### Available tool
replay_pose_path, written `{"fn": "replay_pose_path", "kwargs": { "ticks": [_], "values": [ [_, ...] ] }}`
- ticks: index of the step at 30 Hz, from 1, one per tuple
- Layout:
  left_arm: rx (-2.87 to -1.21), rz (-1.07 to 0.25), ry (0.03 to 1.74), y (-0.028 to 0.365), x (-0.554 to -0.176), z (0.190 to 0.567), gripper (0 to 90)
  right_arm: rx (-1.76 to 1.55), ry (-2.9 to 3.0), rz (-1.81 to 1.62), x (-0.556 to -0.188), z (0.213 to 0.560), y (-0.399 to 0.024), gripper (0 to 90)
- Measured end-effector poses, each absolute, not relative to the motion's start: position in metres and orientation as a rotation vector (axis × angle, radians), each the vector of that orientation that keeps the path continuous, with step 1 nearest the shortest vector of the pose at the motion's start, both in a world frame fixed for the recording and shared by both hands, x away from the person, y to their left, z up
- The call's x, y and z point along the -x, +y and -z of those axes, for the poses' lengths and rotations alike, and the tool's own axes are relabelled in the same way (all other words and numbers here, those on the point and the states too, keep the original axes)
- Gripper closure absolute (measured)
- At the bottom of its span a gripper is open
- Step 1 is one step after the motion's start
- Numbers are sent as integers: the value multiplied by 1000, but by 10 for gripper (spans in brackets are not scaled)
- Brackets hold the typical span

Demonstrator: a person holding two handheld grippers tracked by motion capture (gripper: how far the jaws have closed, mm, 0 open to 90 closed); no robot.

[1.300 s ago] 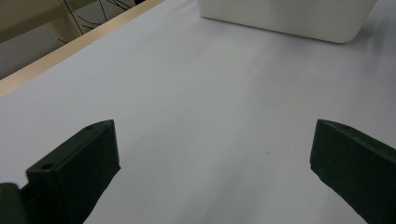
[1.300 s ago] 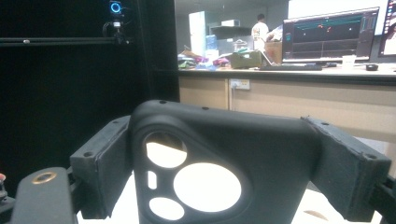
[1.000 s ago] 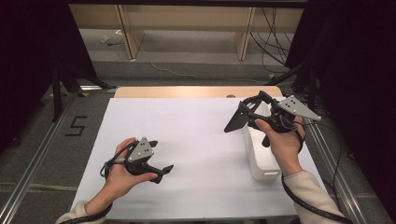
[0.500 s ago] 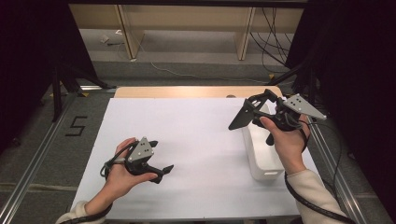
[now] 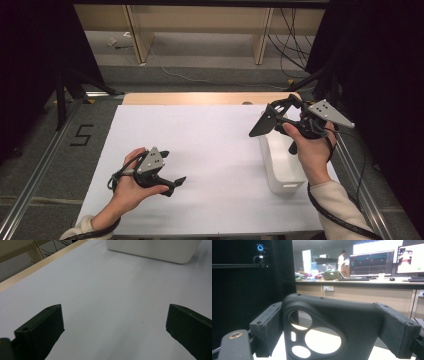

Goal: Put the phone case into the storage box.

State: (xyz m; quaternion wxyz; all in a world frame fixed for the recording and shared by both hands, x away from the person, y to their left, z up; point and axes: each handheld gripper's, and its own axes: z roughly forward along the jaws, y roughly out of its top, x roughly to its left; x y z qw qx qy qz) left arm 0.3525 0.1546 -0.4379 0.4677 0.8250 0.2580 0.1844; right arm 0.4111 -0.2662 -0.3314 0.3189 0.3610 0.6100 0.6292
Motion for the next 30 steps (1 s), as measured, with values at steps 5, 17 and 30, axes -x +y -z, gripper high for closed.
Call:
{"fn": "replay_pose_path", "kwargs": {
  "ticks": [5, 17, 30],
  "values": [
    [-2023, -453, 633, 155, -353, 438, 8, -954, 1598, -1648, -412, 331, -269, 155],
    [-2024, -453, 632, 155, -353, 438, 8, -963, 1584, -1636, -413, 331, -273, 155],
    [-2023, -453, 632, 155, -353, 438, 9, -972, 1569, -1623, -414, 330, -277, 155]
  ]
}}
